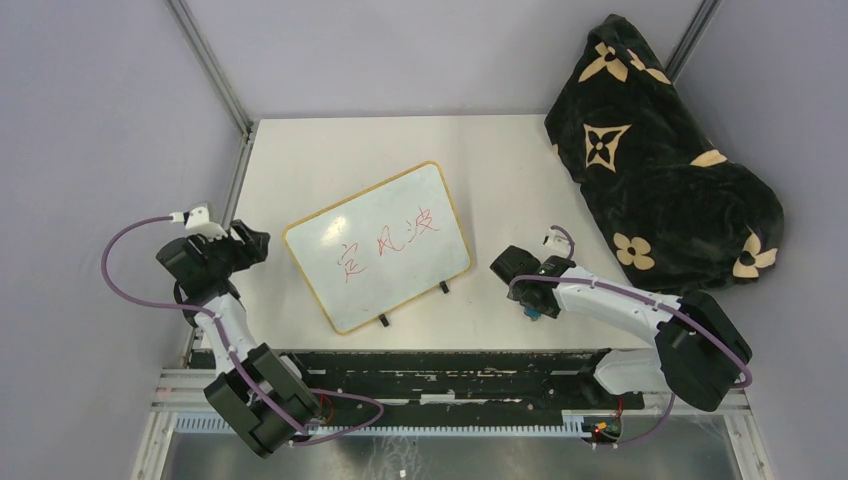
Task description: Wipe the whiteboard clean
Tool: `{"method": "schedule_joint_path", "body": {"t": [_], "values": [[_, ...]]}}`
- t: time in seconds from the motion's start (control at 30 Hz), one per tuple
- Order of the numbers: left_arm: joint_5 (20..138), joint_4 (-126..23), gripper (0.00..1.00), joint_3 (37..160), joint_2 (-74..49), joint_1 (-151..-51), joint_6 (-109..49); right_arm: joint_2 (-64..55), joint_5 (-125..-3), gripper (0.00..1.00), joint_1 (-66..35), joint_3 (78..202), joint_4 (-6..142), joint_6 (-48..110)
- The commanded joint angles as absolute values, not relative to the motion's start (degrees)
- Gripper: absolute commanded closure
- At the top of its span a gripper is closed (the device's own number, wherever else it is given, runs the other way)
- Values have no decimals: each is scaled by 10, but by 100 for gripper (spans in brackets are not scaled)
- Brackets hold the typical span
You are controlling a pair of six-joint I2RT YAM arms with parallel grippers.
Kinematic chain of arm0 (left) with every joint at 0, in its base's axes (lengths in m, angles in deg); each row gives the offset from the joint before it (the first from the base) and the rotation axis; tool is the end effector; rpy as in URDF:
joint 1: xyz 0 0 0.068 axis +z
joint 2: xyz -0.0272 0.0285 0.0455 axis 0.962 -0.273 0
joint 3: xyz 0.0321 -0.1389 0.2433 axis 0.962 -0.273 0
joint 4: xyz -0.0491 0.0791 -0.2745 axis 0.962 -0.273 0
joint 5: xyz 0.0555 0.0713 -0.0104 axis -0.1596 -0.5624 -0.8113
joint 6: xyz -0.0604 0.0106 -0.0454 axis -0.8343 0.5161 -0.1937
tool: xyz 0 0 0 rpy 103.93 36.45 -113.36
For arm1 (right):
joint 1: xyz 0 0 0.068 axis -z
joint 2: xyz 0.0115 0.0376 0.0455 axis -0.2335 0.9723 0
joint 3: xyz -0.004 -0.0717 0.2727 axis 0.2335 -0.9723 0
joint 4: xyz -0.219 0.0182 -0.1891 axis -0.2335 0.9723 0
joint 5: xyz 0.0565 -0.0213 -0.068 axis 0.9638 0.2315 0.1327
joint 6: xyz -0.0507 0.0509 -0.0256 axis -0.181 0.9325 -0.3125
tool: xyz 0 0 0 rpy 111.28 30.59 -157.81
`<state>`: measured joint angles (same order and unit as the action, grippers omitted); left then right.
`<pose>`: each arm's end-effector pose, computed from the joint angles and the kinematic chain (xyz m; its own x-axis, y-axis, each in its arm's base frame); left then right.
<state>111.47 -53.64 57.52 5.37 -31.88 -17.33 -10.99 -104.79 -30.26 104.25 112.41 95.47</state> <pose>0.2177 0.1409 0.2199 -0.3319 -0.2806 -0.9006 -0.0696 0.9594 -0.2733 0.1913 0.1343 0.1431 -0.7099 0.4166 -0.5679 0.5077 0.8615 -0.0025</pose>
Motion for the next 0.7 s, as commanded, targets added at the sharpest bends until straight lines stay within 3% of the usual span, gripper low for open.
{"method": "schedule_joint_path", "body": {"t": [0.0,0.47,0.6,0.67], "values": [[1130,-534,24,590,67,-319,-152,-108,-1088,32,-302,1046,1113,974],[1128,-542,24,588,62,-320,-139,-89,-1074,37,-277,1012,1075,980],[1128,-544,24,588,63,-319,-136,-80,-1069,46,-275,1012,1066,975],[1129,-545,23,588,63,-319,-136,-79,-1062,55,-275,1011,1059,972]]}}
